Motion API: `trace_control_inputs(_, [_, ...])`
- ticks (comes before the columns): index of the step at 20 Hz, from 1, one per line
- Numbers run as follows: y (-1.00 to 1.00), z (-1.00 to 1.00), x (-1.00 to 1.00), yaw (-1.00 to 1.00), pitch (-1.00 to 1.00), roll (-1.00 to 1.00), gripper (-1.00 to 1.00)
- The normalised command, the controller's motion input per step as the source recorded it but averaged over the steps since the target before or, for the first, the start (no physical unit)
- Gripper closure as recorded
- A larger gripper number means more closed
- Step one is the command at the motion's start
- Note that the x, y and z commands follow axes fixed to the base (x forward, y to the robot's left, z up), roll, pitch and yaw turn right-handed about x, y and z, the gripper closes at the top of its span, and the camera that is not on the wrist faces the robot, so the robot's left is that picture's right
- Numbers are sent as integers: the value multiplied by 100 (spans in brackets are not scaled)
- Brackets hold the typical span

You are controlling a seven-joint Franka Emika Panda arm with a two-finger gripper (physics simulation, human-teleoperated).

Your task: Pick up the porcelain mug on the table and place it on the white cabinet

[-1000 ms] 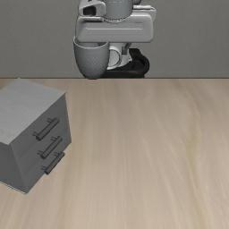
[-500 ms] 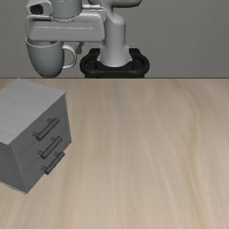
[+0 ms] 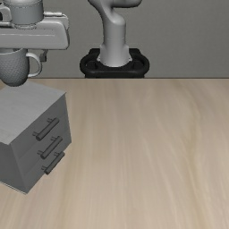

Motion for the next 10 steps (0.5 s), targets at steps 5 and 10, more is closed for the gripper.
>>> trace_control_inputs(5, [0,-100,0,0,0,0,100])
trace_control_inputs(10, [0,-20,0,0,0,0,-100])
